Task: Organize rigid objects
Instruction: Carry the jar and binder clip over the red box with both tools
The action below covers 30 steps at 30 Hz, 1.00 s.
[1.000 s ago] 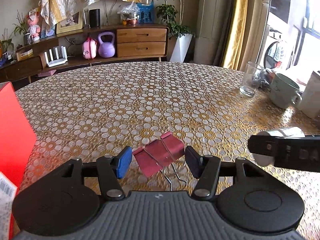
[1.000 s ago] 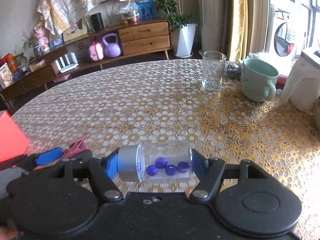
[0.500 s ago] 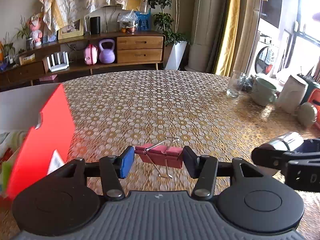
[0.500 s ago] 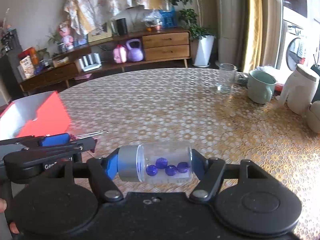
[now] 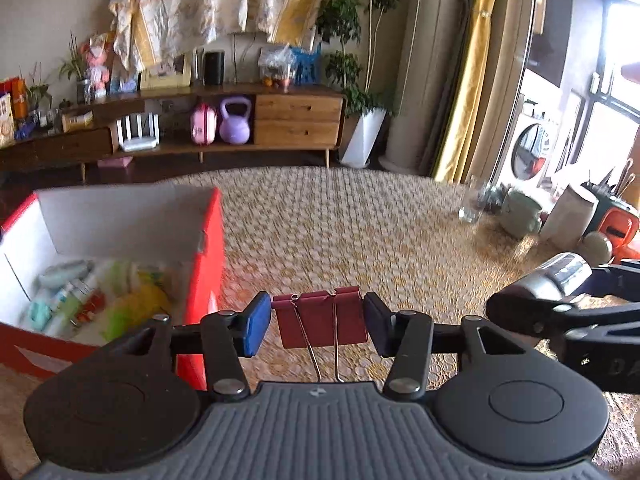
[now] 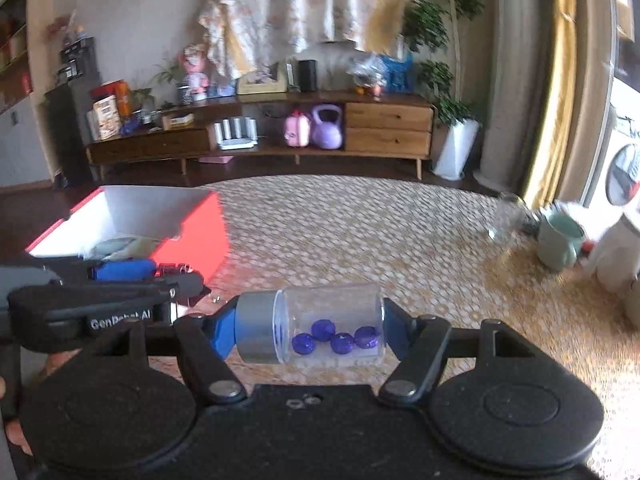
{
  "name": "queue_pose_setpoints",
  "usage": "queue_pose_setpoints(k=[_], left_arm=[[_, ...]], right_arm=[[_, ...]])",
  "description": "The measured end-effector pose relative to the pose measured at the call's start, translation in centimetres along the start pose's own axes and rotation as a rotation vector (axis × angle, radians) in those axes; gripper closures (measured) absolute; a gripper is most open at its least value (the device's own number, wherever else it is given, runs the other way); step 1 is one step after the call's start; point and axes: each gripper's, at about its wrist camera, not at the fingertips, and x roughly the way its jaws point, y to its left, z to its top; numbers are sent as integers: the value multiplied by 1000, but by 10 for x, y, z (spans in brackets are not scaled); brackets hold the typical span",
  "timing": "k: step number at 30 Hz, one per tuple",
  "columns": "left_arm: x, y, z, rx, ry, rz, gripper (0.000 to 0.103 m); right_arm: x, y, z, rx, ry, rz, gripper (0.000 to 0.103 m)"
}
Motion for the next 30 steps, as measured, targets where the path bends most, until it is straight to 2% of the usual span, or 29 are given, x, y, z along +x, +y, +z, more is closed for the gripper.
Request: queue_pose_setpoints(k=[8,20,30], left_arm=[[-36,41,21,14,-75,50,53],[-43,132,28,-41,-51,174,53],[-32,189,24,-57,-19,264,53]], right_arm=[[0,55,20,-94,-10,72,33],[23,121,43,-201,-14,146,33],[59,164,47,-278,9,188,33]])
